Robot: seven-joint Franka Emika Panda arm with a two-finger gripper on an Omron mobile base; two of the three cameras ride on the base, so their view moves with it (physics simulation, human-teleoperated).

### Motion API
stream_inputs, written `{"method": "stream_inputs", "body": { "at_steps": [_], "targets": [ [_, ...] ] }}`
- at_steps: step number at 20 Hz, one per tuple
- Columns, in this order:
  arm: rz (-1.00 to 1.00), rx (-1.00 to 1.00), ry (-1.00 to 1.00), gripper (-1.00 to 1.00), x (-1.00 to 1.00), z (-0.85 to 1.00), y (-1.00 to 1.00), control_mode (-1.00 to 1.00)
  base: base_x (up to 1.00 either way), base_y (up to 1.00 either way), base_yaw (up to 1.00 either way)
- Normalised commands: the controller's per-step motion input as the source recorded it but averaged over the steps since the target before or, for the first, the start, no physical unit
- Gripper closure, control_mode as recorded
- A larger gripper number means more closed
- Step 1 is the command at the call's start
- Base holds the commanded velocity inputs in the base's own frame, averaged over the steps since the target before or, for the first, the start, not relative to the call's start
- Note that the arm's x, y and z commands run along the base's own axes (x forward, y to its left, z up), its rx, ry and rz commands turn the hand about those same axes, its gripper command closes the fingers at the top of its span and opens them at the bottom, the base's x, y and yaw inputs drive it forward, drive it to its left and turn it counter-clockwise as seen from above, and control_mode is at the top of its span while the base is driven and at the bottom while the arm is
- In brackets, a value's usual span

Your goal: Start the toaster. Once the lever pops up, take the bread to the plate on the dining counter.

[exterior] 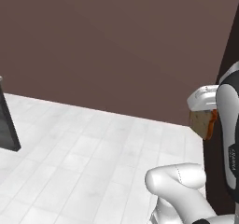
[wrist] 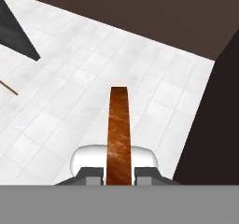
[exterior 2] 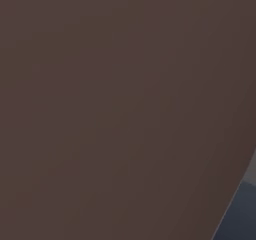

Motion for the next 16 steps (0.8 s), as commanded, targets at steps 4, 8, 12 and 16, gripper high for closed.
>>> {"method": "stream_inputs", "body": {
  "at_steps": [4, 8, 12, 16],
  "targets": [
    [0.0, 0.0, 0.0, 1.0, 0.0, 0.0, 0.0, 1.0, 1.0, -0.66, 0.18],
    [0.0, 0.0, 0.0, 1.0, 0.0, 0.0, 0.0, 1.0, 0.96, -0.62, 0.21],
    [0.0, 0.0, 0.0, 1.0, 0.0, 0.0, 0.0, 1.0, 0.93, -0.54, 0.24],
    [0.0, 0.0, 0.0, 1.0, 0.0, 0.0, 0.0, 1.0, 0.96, -0.46, 0.27]
  ]
}}
